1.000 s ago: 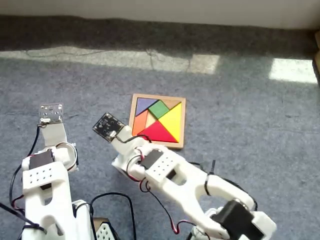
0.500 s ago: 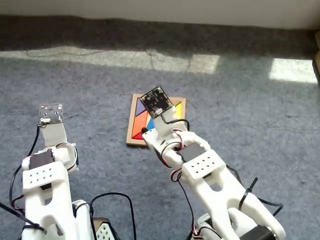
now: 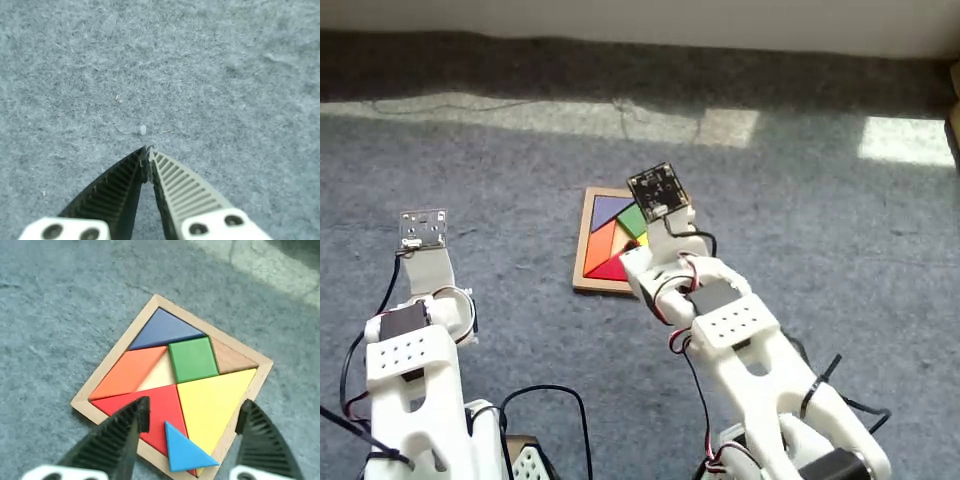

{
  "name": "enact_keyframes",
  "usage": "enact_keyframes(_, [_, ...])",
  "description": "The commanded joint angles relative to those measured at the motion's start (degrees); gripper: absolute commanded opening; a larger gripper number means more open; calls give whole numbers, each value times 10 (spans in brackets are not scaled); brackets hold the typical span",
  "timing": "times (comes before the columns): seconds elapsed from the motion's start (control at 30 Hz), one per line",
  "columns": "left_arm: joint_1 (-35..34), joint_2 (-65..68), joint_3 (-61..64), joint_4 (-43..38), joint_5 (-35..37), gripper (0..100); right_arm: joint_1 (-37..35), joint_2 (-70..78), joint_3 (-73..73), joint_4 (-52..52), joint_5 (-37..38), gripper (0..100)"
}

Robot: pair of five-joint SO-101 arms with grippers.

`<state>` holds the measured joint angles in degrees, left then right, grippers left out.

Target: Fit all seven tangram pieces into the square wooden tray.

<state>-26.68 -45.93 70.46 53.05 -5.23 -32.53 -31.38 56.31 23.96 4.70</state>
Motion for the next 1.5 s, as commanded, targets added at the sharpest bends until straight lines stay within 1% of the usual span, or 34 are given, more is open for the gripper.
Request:
enact_keyframes(0.0, [-1, -9, -4, -8, 3, 35, 26, -76, 3, 36, -6, 193])
enact_keyframes(0.1, [-1, -9, -4, -8, -2, 35, 53, -108, 3, 72, -6, 80])
enact_keyframes(0.2, [-1, -9, -3, -8, -15, 35, 89, -112, 3, 95, -6, 2])
enact_keyframes(0.3, [-1, -9, -3, -8, -15, 35, 115, -103, 2, 96, -6, 7])
enact_keyframes(0.47, [-1, -9, -3, -8, -15, 35, 116, -39, -25, 104, -5, 7])
enact_keyframes(0.53, [-1, -9, -3, -8, -16, 35, 116, 2, -56, 133, 10, 6])
enact_keyframes(0.63, [-1, -8, -3, -9, -16, 35, 114, 72, -117, 208, 44, 6])
enact_keyframes(0.73, [-1, -8, -3, -9, -16, 35, 114, 138, -188, 272, 50, 6])
enact_keyframes(0.8, [-1, -8, -3, -9, -16, 35, 114, 175, -223, 293, 50, 6])
enact_keyframes(1.17, [-1, -8, -3, -9, -16, 35, 114, 327, -321, 298, 50, 6])
enact_keyframes(1.47, [-1, -8, -3, -9, -17, 35, 114, 429, -438, 298, 47, 6])
